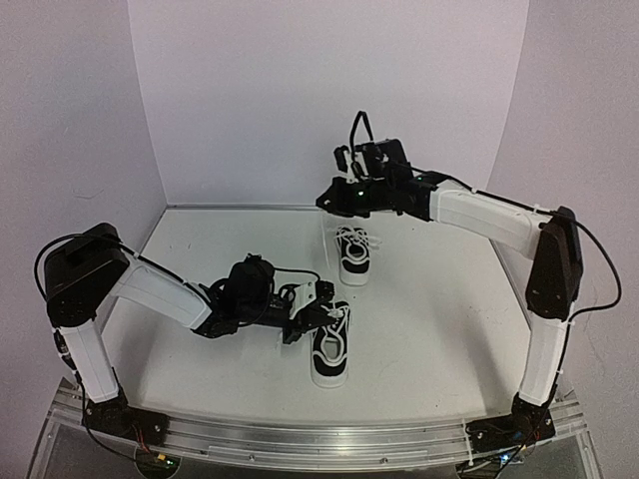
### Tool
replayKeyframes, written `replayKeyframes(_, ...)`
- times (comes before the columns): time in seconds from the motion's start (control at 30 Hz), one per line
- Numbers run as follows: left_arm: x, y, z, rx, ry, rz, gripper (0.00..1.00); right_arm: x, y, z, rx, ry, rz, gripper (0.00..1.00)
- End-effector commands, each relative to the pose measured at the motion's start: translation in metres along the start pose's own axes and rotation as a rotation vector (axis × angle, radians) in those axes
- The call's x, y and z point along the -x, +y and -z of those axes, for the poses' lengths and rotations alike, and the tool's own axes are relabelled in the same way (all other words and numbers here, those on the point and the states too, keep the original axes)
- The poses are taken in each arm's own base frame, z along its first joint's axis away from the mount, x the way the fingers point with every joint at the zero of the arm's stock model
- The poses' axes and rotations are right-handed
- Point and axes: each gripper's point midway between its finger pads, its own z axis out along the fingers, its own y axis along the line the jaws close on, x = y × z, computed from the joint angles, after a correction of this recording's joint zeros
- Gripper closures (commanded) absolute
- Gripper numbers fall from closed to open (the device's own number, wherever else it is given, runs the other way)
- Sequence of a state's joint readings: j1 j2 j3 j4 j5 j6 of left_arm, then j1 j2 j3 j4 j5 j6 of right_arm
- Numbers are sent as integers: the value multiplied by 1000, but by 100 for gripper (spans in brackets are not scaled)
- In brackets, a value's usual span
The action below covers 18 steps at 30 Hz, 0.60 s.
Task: Tie the shoes
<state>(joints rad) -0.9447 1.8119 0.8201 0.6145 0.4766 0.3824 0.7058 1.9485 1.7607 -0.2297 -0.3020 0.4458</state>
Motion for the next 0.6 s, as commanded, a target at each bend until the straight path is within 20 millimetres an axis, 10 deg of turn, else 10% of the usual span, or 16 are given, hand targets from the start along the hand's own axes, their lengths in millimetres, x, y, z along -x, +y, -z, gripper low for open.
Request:
replayKeyframes(0.0,27,3,8,24,-68,-84,100,-22,63,-26,207,84,32,100)
replayKeyframes(0.1,25,1,8,19,-62,-79,100,-43,66,-37,250,154,-7,95)
replayKeyframes(0.3,21,1,4,9,-49,-63,100,-55,40,-6,189,172,-53,38)
replayKeyframes(0.4,20,2,2,10,-51,-56,100,-51,23,31,135,135,-66,30)
replayKeyframes(0.57,19,4,-1,15,-47,-52,100,-100,2,71,117,205,-80,27)
